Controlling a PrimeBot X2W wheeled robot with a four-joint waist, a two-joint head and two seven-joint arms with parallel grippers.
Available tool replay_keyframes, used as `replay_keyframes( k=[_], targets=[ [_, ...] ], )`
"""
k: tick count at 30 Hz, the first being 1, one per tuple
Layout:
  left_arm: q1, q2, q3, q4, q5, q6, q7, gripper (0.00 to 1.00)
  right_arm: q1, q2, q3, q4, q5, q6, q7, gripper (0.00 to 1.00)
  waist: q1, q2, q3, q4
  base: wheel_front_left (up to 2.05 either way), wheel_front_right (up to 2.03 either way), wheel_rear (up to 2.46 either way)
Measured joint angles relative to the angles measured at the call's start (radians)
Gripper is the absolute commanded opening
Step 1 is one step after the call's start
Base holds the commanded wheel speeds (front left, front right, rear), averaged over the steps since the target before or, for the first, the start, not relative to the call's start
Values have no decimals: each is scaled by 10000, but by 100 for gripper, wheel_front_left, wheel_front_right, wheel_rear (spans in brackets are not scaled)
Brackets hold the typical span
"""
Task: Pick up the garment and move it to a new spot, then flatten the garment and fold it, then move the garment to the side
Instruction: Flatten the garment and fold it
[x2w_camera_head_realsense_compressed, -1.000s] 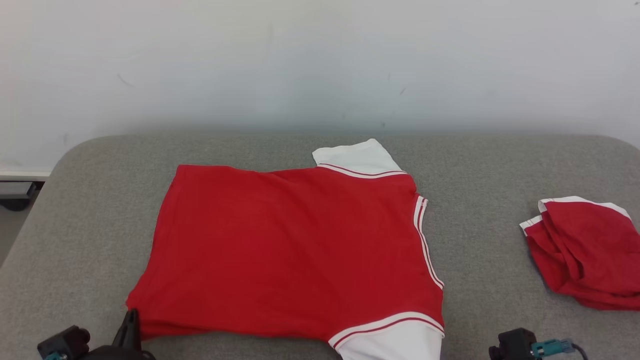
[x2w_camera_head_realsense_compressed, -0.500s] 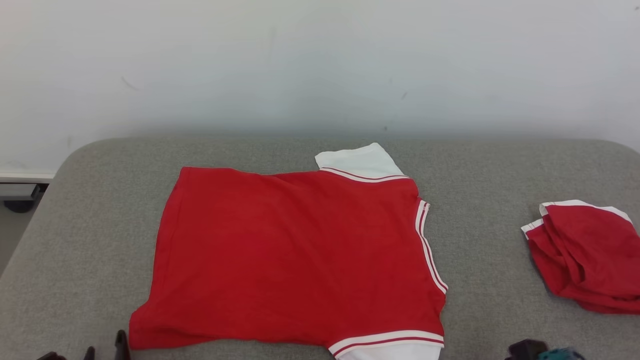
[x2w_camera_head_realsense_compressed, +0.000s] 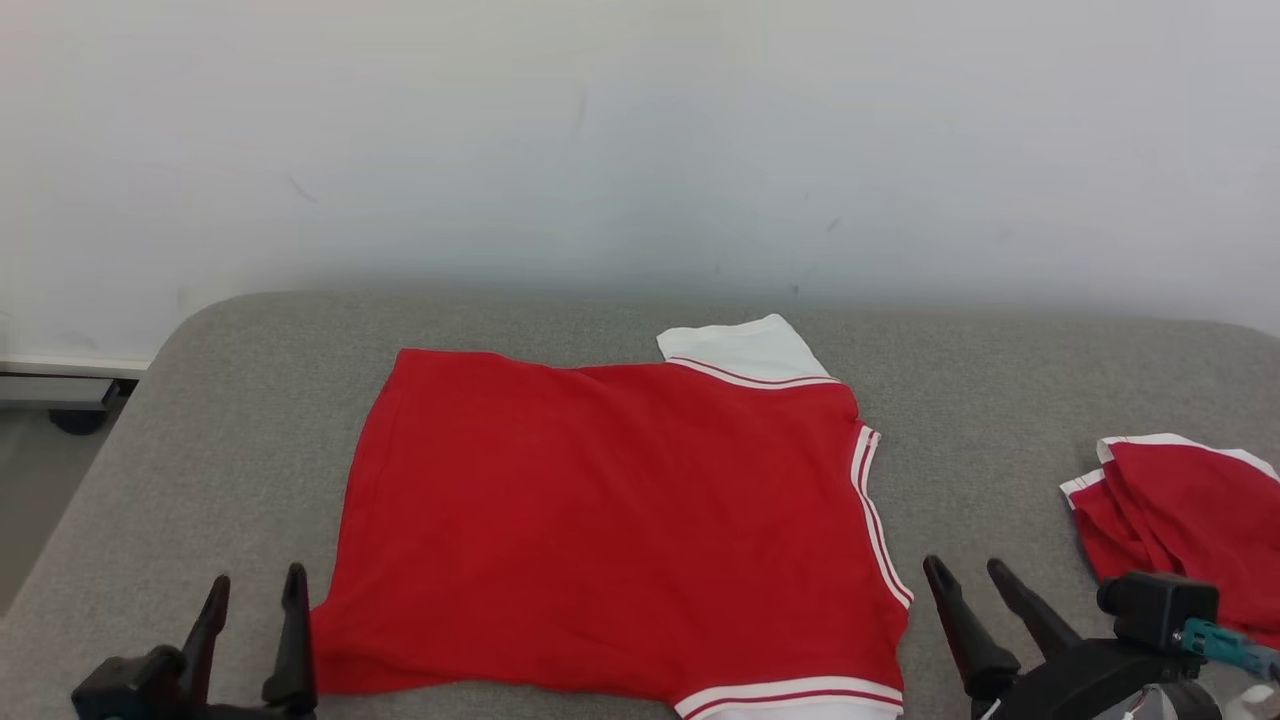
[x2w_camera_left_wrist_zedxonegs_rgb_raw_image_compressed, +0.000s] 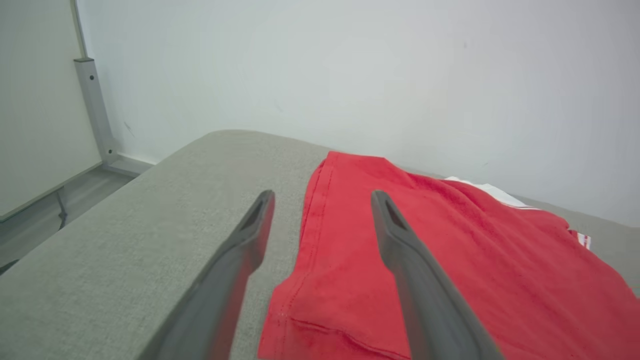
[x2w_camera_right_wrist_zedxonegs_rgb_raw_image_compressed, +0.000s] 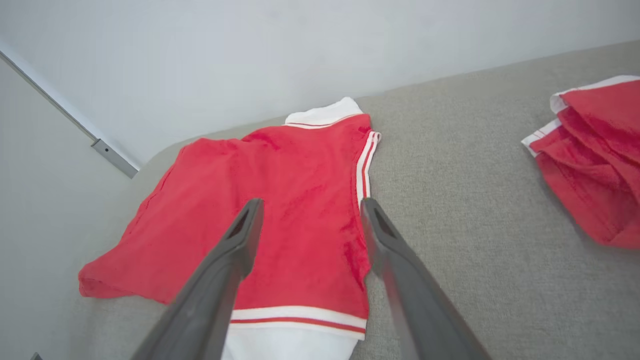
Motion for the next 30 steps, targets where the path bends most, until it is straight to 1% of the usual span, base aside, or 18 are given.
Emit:
replay_keyframes(
  k=[3, 6, 9, 14, 20, 30],
  targets=[
    [281, 44, -222, -1064, 644, 125, -10, 100, -198, 48, 8, -127, -370, 86, -777, 100, 0, 0, -86, 68, 0, 0, 0],
    [579, 136, -382, -1845, 1126, 240, -12, 100, -232, 35, 0, -134, -775, 84, -1394, 100, 0, 0, -183, 129, 0, 0, 0],
    [885, 479, -734, -2157, 1662, 259, -13, 100, -232, 65, -29, 23, -943, 81, -1839, 100, 0, 0, -285, 172, 0, 0, 0],
    [1416, 909, -1014, -2429, 2050, 295, -12, 100, -228, 157, -245, 259, -1041, -17, -2431, 100, 0, 1, -397, 163, 0, 0, 0],
    [1684, 1055, -1018, -2824, 2104, 337, 198, 100, -202, 150, -477, 382, -1114, -50, -2938, 100, 1, 1, -414, 143, 0, 0, 0],
    [1941, 1053, -844, -3335, 2029, 464, 495, 100, 82, -79, -614, 683, -1120, -8, -3195, 100, 1, 1, -395, 140, 0, 0, 0]
  ],
)
